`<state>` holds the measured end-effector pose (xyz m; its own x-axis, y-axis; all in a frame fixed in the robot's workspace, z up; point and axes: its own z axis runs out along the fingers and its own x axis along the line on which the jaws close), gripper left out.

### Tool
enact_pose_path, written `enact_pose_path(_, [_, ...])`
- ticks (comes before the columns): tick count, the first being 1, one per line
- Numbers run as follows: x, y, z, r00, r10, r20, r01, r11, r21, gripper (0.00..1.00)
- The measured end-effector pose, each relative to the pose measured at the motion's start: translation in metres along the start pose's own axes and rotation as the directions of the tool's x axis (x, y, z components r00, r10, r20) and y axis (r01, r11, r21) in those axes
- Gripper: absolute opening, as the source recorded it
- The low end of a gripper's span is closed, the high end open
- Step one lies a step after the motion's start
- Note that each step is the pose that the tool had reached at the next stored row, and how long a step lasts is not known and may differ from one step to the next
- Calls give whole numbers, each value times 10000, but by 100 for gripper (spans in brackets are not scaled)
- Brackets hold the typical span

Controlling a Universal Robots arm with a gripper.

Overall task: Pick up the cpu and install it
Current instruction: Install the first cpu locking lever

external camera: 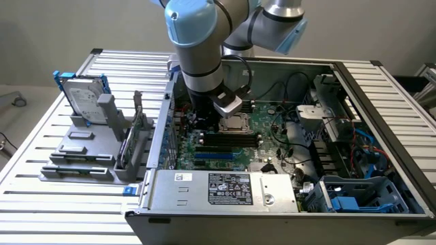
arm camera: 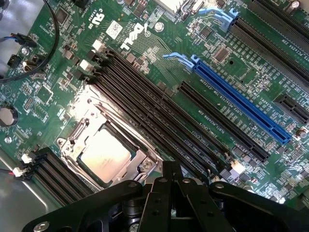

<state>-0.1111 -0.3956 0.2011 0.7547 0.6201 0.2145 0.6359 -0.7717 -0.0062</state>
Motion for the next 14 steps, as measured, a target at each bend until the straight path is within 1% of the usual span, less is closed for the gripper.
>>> enact_pose_path(8, [15,-30,54,10000,2,-17,-2,10000,18,11])
enact_pose_path(14, [14,-35,74,10000,0,-22,0,10000,10,11])
